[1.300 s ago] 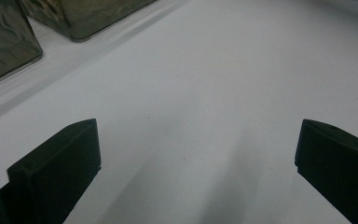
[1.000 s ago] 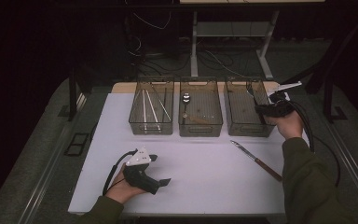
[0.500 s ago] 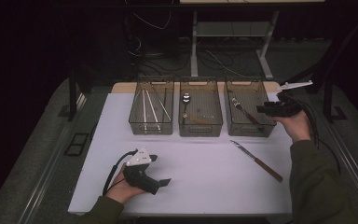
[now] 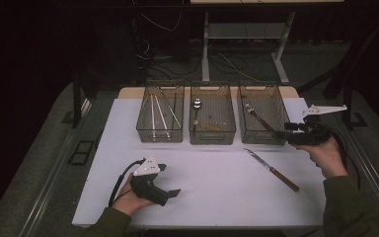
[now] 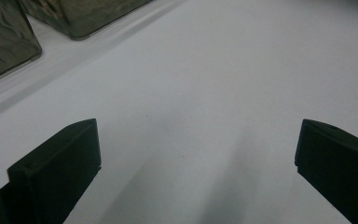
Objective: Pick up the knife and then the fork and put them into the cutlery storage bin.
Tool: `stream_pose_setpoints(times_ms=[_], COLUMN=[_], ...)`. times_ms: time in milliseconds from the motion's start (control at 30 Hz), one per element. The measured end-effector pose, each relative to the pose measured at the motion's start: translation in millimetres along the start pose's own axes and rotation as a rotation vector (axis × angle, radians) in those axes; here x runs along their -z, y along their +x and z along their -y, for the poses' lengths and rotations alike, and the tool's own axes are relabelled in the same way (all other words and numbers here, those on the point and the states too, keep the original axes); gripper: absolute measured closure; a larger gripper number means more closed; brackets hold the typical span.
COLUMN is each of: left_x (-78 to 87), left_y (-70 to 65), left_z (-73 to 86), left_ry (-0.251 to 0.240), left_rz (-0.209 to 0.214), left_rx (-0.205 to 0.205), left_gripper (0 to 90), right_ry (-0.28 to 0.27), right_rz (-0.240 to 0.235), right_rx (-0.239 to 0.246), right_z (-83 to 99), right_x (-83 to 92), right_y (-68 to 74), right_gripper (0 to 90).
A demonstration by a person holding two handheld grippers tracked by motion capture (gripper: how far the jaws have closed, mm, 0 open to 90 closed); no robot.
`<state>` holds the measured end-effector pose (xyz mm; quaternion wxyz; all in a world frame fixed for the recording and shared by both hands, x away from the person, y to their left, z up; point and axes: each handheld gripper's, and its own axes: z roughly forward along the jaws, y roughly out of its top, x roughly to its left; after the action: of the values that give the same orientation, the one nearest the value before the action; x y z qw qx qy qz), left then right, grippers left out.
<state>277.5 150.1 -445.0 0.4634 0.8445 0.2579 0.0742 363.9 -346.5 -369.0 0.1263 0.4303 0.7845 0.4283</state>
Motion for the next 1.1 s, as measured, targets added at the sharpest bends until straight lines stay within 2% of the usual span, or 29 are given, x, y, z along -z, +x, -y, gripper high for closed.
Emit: stream_pose_setpoints(times_ms=[200,267,367,567,700,900,1100], left_x=[0.1,0.3,0.3,0.2,0.0,-0.4,-0.6], left_y=[-0.2,-0.3,-0.6,-1.2,-1.2,-1.1,-1.2], left_z=[0.1,0.2,0.1,0.0,0.0,0.1,0.1], left_ry=[0.008,0.011,0.012,0.01,0.01,0.013,0.014], left_rz=[-0.002,-0.002,-0.002,-0.001,0.0,0.001,0.001], left_rx=[-0.007,-0.01,-0.01,-0.011,-0.01,-0.012,-0.013], left_gripper=[0.0,0.0,0.0,0.0,0.0,0.0,0.0], right_ry=[0.027,0.048,0.098,0.234,0.346,0.479,0.6], right_rz=[-0.028,-0.038,-0.037,-0.019,0.007,0.017,0.004], right_rx=[0.016,0.006,0.022,0.079,0.128,0.141,0.13], right_z=[21.8,28.9,35.5,40.2,40.5,41.2,36.0], right_x=[2.4,3.1,1.8,-4.6,-12.7,-24.0,-39.2], right_y=[12.5,16.2,22.5,34.1,39.1,42.0,43.5], right_gripper=[33.8,33.9,35.3,42.6,48.0,57.5,65.1])
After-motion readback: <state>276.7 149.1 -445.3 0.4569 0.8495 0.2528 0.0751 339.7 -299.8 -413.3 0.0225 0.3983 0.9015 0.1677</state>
